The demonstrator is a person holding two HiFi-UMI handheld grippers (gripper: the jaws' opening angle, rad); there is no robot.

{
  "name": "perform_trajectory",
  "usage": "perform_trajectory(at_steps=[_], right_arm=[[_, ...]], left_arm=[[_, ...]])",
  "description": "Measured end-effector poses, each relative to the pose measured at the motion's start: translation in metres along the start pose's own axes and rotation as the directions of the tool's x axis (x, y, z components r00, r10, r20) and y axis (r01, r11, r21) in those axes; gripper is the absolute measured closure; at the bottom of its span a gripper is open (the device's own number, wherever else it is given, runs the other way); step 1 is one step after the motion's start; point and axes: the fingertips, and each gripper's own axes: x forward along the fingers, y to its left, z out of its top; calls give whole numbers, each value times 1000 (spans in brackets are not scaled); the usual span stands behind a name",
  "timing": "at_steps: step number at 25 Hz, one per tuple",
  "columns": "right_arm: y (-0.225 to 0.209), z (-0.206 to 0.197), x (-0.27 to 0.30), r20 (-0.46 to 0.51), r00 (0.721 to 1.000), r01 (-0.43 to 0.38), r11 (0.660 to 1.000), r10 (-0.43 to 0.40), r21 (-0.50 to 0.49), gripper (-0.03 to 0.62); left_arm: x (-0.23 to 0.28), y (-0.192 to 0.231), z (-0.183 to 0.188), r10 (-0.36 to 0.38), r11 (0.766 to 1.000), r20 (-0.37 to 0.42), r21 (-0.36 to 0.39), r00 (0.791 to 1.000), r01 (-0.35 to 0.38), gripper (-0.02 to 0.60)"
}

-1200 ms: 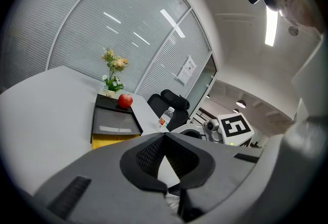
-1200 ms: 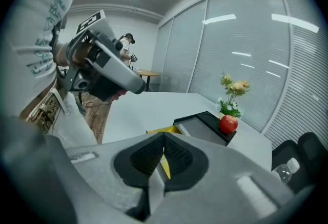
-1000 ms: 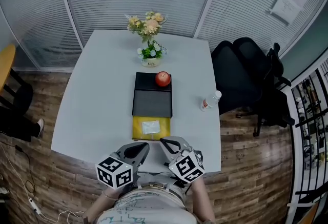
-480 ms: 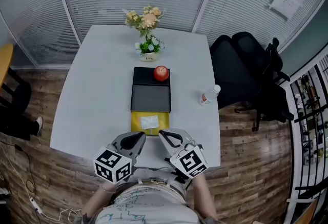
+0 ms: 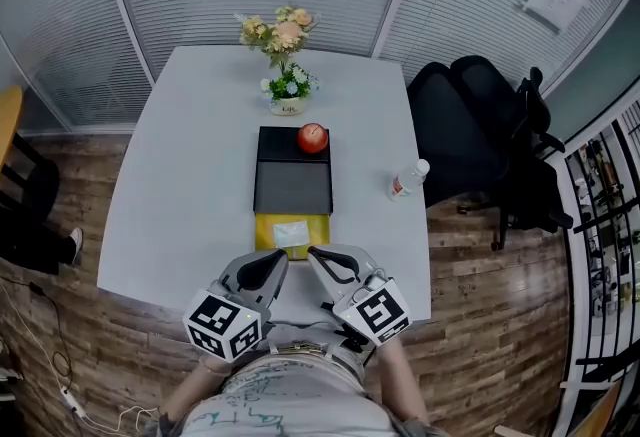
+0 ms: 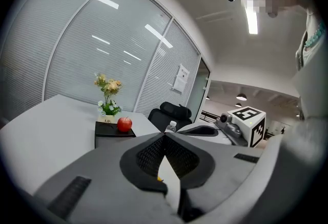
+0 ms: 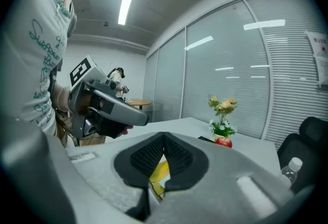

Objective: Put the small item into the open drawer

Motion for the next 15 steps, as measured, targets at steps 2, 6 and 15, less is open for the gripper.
perform_trajectory(at_steps=[2,6,15], right_arm=[[-1,4,0,0,1000,4,1000,-4,7,592],[1,3,2,-18,1000,-3,1000,3,-4,592],[9,-5,6,-39,999,-33,999,32,-16,592]], left_arm=[[2,-2,-1,-9,1000,-5,-6,1000,9,584],[4,-5,-2,-18,1000,-16,-1,1000,18,584],[4,-2,-6,-19,1000,-31,-11,999,19,584]])
